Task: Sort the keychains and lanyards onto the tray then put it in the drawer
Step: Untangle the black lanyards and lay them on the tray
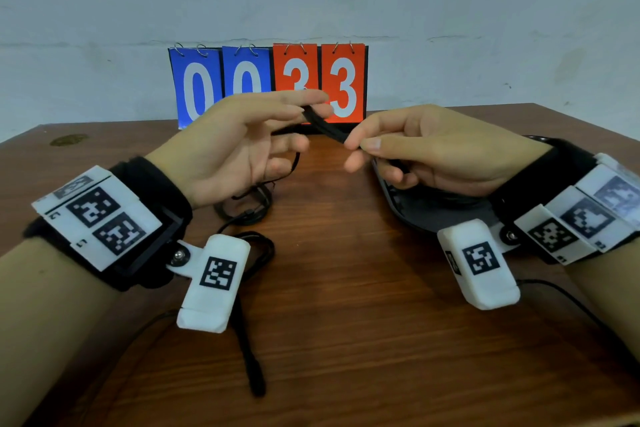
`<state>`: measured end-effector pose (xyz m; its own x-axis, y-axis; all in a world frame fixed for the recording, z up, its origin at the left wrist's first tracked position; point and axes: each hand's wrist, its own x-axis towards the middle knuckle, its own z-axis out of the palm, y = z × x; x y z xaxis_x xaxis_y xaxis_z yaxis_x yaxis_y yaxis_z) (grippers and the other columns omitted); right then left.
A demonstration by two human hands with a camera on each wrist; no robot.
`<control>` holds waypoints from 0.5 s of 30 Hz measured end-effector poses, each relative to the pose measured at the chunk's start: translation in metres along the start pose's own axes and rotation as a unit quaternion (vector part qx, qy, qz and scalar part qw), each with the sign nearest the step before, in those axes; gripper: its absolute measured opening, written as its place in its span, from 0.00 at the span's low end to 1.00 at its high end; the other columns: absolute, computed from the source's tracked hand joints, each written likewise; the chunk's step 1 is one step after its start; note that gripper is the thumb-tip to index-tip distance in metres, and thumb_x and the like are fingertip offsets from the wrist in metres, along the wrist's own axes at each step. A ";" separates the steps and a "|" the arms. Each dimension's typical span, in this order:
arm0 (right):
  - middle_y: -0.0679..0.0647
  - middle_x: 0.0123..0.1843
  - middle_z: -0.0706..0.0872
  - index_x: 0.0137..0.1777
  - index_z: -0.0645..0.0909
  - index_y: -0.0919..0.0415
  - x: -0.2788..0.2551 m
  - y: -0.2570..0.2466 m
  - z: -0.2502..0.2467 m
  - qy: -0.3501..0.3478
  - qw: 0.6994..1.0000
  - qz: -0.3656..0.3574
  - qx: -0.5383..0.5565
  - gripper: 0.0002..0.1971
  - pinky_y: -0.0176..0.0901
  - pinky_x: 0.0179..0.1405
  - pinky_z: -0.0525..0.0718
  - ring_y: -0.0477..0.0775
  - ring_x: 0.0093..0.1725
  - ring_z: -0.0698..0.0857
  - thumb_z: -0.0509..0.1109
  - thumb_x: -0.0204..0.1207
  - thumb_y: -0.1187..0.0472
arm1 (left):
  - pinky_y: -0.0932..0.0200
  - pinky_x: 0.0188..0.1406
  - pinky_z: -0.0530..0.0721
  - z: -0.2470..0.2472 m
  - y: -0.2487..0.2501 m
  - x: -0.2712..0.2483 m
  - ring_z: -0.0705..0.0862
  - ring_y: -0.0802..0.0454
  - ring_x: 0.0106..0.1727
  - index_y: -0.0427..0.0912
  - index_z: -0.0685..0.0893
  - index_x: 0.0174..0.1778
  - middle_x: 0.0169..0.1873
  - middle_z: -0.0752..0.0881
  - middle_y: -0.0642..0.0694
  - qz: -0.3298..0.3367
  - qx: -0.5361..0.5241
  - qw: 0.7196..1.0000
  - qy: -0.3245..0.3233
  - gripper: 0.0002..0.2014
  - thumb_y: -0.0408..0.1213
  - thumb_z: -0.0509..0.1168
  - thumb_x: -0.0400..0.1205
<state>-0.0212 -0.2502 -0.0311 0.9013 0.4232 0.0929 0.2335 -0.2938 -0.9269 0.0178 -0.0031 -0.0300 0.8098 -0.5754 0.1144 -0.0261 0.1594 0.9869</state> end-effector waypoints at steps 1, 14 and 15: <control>0.58 0.53 0.92 0.62 0.84 0.62 0.000 0.001 0.000 0.001 1.000 0.000 0.000 0.10 0.33 0.28 0.75 0.45 0.31 0.75 0.62 0.87 0.65 | 0.68 0.23 0.74 -0.002 0.000 0.001 0.78 0.59 0.33 0.40 0.85 0.73 0.56 0.88 0.53 0.000 -0.022 1.000 0.019 0.20 0.33 0.60 0.86; 0.51 0.39 0.86 0.69 0.81 0.65 0.005 0.006 -0.005 0.032 0.999 0.021 -0.003 0.15 0.31 0.24 0.72 0.43 0.28 0.74 0.62 0.88 0.60 | 0.67 0.22 0.65 -0.013 0.006 0.004 0.62 0.59 0.26 0.48 0.89 0.60 0.29 0.67 0.55 -0.010 -0.052 0.993 0.105 0.10 0.40 0.64 0.89; 0.50 0.38 0.85 0.66 0.82 0.66 0.004 0.005 -0.005 0.026 0.999 0.021 -0.021 0.14 0.31 0.25 0.72 0.43 0.28 0.74 0.62 0.88 0.60 | 0.67 0.21 0.65 -0.011 0.006 0.002 0.61 0.59 0.26 0.48 0.89 0.58 0.29 0.66 0.55 -0.011 -0.052 0.996 0.078 0.09 0.41 0.63 0.89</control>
<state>-0.0149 -0.2545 -0.0334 0.9279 0.3655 0.0741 0.2092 -0.3456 -0.9148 0.0261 0.0055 -0.0246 0.8912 -0.4488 0.0663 0.0461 0.2351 0.9709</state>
